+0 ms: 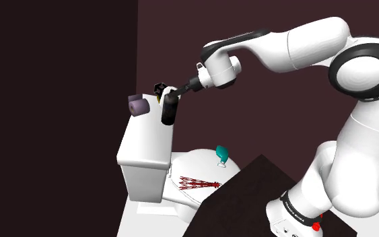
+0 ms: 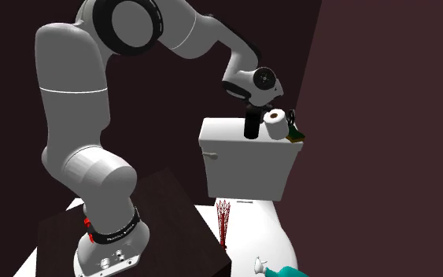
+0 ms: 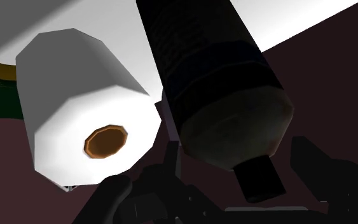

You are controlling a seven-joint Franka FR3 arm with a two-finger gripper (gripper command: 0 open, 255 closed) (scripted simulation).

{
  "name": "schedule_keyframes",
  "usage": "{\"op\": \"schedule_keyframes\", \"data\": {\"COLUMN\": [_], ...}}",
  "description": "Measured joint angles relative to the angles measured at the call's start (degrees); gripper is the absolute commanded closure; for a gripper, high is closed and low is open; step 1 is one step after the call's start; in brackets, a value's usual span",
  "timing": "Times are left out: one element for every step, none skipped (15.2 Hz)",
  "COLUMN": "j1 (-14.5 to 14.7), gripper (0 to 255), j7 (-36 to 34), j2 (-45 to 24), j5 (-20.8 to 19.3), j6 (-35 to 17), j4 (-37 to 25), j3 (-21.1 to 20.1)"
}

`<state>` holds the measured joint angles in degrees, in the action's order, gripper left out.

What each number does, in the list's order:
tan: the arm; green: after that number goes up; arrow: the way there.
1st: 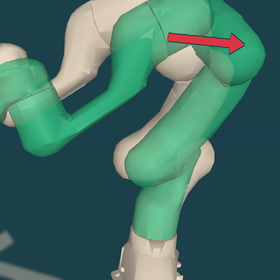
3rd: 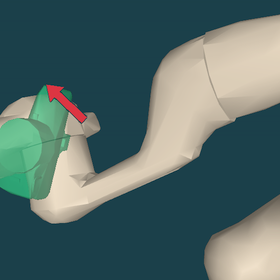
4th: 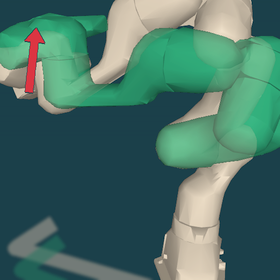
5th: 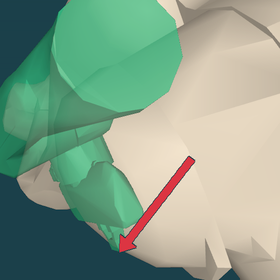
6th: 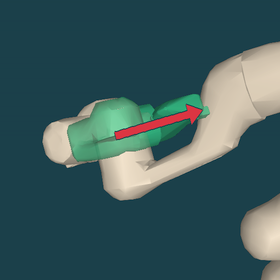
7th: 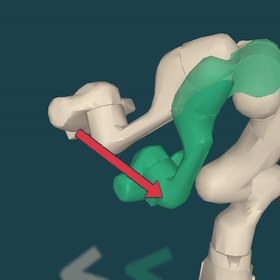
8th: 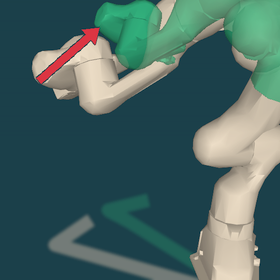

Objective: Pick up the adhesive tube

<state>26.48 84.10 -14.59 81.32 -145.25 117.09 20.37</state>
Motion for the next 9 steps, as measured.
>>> {"op": "schedule_keyframes", "data": {"j1": [0.1,0.3,0.4,0.5,0.7,0.8,0.8,0.9,1.0], "gripper": [255,255,255,255,255,255,255,255,255], "j7": [-0.8,-1.7,-2.4,-3.3,-4.2,-5.1,-5.9,-6.7,-7.6], "j2": [0.5,1.2,1.6,2.1,2.7,3.1,3.3,3.8,4.1], "j5": [-0.8,-1.7,-2.4,-3.3,-4.2,-5.0,-5.7,-6.6,-7.4], "j6": [0.0,0.0,0.0,0.1,0.1,0.1,0.2,0.4,0.5], "j4": [0.1,0.2,0.2,0.2,0.2,0.1,-0.2,-0.2,-0.4], "j3": [0.1,0.3,0.4,0.5,0.6,0.7,0.8,1.0,1.1]}}
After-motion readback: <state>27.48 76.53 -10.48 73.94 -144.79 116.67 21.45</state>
